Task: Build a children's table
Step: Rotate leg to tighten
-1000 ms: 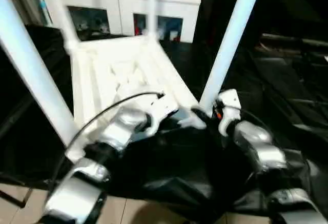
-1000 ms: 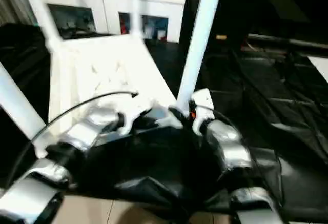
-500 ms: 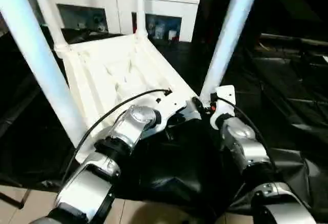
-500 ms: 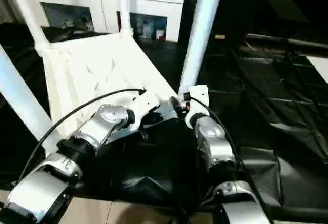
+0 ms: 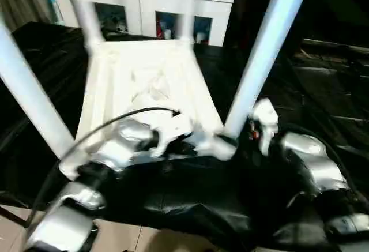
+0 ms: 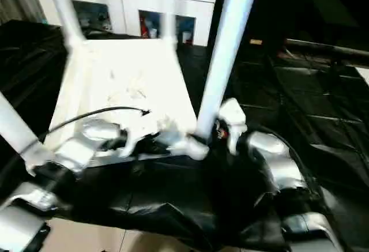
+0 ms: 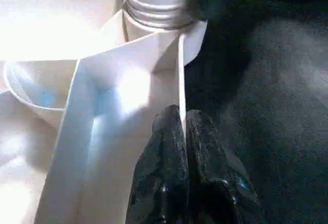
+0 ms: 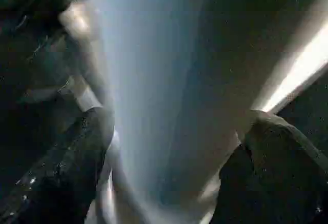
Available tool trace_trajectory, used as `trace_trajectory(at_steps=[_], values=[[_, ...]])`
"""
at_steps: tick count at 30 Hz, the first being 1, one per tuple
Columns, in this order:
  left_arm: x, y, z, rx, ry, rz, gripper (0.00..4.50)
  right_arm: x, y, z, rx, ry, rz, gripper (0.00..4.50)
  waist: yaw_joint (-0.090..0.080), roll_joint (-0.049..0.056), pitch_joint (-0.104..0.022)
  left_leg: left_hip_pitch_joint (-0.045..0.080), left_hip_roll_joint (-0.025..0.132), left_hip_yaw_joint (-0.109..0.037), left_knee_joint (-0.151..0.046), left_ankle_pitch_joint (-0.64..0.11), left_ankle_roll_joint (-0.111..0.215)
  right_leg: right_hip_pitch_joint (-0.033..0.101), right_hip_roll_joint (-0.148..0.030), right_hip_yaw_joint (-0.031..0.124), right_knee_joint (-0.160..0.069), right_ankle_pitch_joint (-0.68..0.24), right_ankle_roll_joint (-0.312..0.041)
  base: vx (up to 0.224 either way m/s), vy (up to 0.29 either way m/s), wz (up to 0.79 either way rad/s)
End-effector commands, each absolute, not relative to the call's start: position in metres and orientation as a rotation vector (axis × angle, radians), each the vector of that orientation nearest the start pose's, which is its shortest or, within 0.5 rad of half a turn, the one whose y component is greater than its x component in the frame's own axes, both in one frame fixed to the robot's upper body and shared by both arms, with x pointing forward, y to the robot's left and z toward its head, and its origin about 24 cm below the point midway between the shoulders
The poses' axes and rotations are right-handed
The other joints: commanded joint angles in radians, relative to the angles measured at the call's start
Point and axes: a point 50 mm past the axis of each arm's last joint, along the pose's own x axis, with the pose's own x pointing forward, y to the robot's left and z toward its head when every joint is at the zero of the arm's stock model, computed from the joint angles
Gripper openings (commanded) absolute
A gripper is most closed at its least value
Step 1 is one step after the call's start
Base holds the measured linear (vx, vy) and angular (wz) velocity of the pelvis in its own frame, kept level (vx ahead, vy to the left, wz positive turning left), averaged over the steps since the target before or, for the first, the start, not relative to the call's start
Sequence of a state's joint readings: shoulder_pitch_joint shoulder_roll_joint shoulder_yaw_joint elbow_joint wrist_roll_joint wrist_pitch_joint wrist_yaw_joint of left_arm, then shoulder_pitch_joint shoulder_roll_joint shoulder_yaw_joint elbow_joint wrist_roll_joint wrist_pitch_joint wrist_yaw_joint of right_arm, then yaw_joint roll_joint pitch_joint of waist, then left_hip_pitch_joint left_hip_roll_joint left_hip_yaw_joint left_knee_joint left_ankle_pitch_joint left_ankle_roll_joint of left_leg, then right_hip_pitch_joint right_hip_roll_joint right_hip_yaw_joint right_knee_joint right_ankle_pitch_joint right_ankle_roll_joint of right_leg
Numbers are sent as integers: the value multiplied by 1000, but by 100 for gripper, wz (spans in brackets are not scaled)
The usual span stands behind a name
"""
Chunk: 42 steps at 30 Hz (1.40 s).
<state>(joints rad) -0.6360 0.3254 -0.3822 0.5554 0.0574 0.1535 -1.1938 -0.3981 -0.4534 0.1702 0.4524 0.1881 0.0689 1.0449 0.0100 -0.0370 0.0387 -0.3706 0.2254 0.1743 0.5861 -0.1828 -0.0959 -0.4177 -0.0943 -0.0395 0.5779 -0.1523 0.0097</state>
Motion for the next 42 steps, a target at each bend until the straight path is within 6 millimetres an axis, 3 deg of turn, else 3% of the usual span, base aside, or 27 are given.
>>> trace_trajectory(at_steps=[1, 6, 10, 12, 24, 30, 35, 37, 39, 40, 41, 42], values=[[307, 99, 47, 463, 521, -1471, 0, 294, -175, 48, -232, 329, 1134, 422, -1, -8, -61, 6, 0, 20, -65, -203, 99, 53, -18, 18, -43, -153, -262, 0, 0, 0], [306, 100, 49, 466, 516, -1477, 0, 292, -173, 47, -229, 355, 1171, 422, -4, -11, -60, 5, -1, 19, -65, -215, 87, 53, -20, 17, -48, -208, -243, 0, 0, 0], [305, 101, 51, 464, 513, -1484, 0, 297, -172, 49, -203, 342, 1142, 422, -5, -11, -62, 6, -1, 19, -65, -191, 85, 53, -17, 17, -43, -171, -249, 0, 0, 0], [305, 102, 51, 461, 517, -1487, 0, 296, -173, 50, -185, 346, 1153, 386, -4, -11, -63, 6, -1, 19, -64, -181, 89, 54, -18, 17, -40, -154, -254, 0, 0, 0], [301, 103, 48, 446, 533, -1487, 0, 295, -178, 45, -177, 382, 1135, 294, -3, -17, -62, 5, -2, 19, -62, -180, 87, 56, -19, 17, -41, -181, -246, 0, 0, 0], [299, 107, 46, 431, 559, -1490, 0, 295, -178, 43, -140, 379, 1113, 267, -5, -10, -64, 6, -3, 19, -60, -159, 94, 56, -17, 17, -37, -139, -257, 0, 0, 0], [306, 102, 43, 415, 548, -1404, 0, 306, -183, 34, -114, 357, 881, 265, -12, -4, -61, 5, -5, 19, -63, -198, 71, 54, -16, 16, -44, -179, -254, 0, 0, 0], [315, 94, 41, 404, 526, -1304, 0, 312, -181, 27, -91, 338, 741, 265, -22, -8, -56, 7, -8, 17, -66, -273, 34, 49, -15, 15, -57, -304, -217, 0, 0, 0], [319, 91, 40, 393, 517, -1253, 0, 314, -179, 24, -70, 338, 675, 264, -29, -8, -57, 11, -10, 14, -64, -309, 17, 44, -16, 14, -67, -386, -183, 0, 0, 0], [324, 83, 37, 353, 527, -1184, 0, 318, -172, 18, -45, 339, 553, 264, -31, -10, -58, 8, -11, 13, -65, -309, 16, 46, -15, 13, -66, -393, -178, 0, 0, 0], [325, 82, 37, 350, 528, -1175, 0, 318, -171, 17, -43, 339, 538, 264, -33, -9, -56, 6, -13, 14, -65, -305, 15, 44, -14, 14, -68, -399, -171, 0, 0, 0], [330, 75, 34, 330, 535, -1097, 0, 323, -165, 13, -32, 343, 408, 264, -37, -7, -54, 8, -16, 11, -66, -325, 3, 39, -14, 9, -76, -468, -145, 0, 0, 0]])
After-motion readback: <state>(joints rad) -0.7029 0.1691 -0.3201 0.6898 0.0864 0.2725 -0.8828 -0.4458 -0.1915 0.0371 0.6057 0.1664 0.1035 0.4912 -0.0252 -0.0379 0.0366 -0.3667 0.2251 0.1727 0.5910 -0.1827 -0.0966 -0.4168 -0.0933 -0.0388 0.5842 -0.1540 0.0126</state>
